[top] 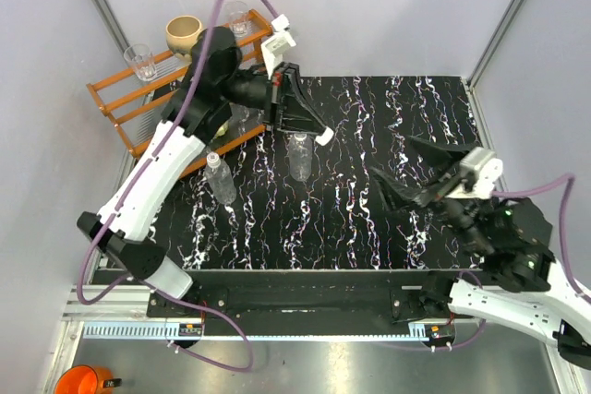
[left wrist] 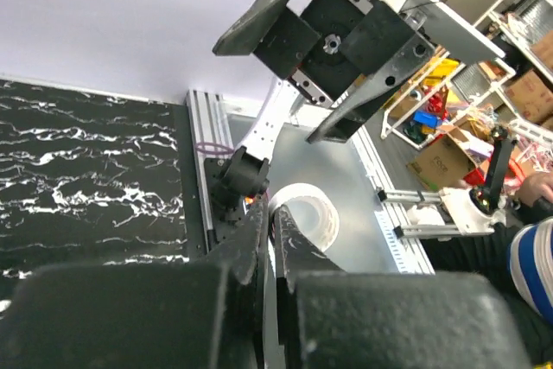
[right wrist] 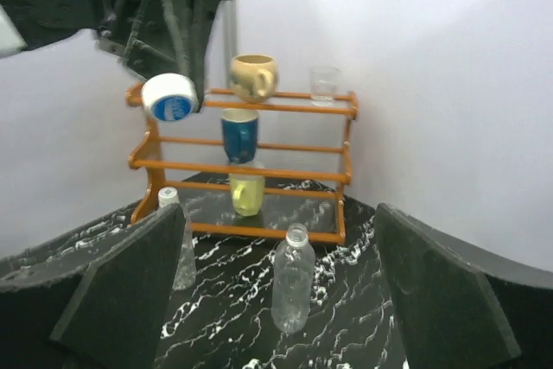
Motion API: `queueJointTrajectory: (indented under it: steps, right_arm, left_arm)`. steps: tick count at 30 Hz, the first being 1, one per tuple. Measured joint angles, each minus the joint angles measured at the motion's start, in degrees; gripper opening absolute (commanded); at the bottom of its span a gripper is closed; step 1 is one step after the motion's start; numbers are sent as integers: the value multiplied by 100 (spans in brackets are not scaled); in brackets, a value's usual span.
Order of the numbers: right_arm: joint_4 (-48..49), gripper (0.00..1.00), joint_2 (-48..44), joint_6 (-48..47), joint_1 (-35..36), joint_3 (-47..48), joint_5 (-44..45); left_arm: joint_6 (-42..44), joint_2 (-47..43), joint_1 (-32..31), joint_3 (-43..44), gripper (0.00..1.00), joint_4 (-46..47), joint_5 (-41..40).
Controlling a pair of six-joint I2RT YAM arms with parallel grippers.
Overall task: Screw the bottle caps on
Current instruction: Pick up the bottle cap from the center of the board.
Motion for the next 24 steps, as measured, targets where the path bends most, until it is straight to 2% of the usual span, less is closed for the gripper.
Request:
queueJointTrajectory:
  steps: [1,4,7,10,14,16,21,24]
  right_arm:
    - [168,99,216,-190,0,52,-254]
    - [575,99,887,-702,0,210,-970]
    - [907,98,1403,-1086,0,326,-1499]
    - [1161,95,1714,-1419,0,339,-1838]
    - [1364,87,1777,-1749,2,339,-2120]
    - [1451,85,1766,-1895,2,343,-2201]
    - [1598,71,1766,-2188,2,343,-2247]
    - [1801,69,1770,-2356,2,308,-2199]
  left_arm:
    - [-623,-175,107,-354,0,682,173]
    - [-3377,-369,310,-1679,0,4079,575]
    - [-5466,17,387,-2181,0,6352,649]
    - [-6640,149,437,-2553,0,7366,708]
    - [-7484,105,466,-2623,0,8303,741]
    - [-7705,52,466,-2623,0,8603,741]
    - [-7995,9,459,-2623,0,8966,745]
    - [-8076,9,459,-2625,0,9005,745]
